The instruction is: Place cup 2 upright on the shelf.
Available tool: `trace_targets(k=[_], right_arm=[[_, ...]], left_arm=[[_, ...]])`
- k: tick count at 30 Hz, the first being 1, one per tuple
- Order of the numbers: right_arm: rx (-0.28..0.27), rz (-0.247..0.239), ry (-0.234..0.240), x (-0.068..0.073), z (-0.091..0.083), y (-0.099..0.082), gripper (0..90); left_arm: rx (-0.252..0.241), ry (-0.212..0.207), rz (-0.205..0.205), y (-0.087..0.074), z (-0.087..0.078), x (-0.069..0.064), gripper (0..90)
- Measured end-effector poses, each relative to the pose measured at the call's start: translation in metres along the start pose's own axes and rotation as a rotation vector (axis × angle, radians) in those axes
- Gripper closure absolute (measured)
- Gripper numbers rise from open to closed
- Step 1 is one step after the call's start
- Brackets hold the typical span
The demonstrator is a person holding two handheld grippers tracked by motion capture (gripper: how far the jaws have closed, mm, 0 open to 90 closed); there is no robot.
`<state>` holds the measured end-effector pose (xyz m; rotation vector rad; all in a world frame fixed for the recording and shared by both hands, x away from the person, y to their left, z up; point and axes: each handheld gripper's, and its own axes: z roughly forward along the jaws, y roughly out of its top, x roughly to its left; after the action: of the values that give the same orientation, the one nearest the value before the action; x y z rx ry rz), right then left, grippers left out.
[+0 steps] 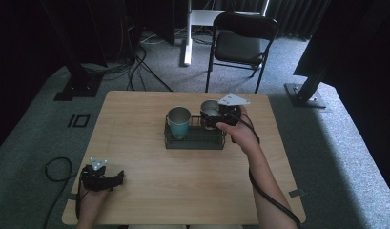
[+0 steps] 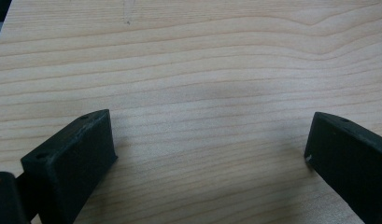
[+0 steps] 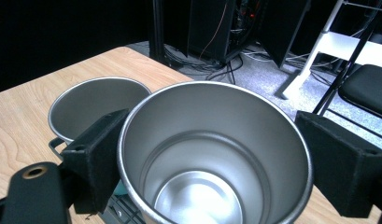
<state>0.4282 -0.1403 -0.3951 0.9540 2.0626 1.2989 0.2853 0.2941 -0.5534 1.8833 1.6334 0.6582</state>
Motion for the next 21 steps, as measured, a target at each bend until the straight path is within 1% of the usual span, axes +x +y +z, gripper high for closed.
trace_targets(k=[3, 6, 9, 13, 15, 17, 21], right_arm=[[0.007, -0.008, 0.002, 0.0, 0.004, -0.003, 13.3], [0.019, -0.006, 0.002, 0.001, 0.007, -0.006, 13.3], [0.032, 0.0, 0.004, 0.002, 0.014, -0.014, 13.3], [0.032, 0.002, 0.005, 0.003, 0.019, -0.02, 13.3], [0.033, 0.009, 0.004, 0.004, 0.025, -0.026, 13.3], [0.041, 0.0, 0.004, 0.005, 0.028, -0.029, 13.3], [0.058, -0.003, 0.003, 0.006, 0.034, -0.034, 13.3]], left_arm=[[0.001, 0.0, 0.001, 0.0, 0.0, 0.0, 2.2], [0.001, 0.0, 0.0, 0.0, 0.0, 0.0, 2.2], [0.0, 0.0, 0.0, 0.0, 0.0, 0.0, 2.2], [0.001, 0.0, 0.001, 0.0, 0.0, 0.0, 2.2], [0.001, 0.0, 0.001, 0.0, 0.0, 0.0, 2.2], [0.001, 0.0, 0.001, 0.0, 0.0, 0.0, 2.2], [0.001, 0.0, 0.0, 0.0, 0.0, 0.0, 2.2]])
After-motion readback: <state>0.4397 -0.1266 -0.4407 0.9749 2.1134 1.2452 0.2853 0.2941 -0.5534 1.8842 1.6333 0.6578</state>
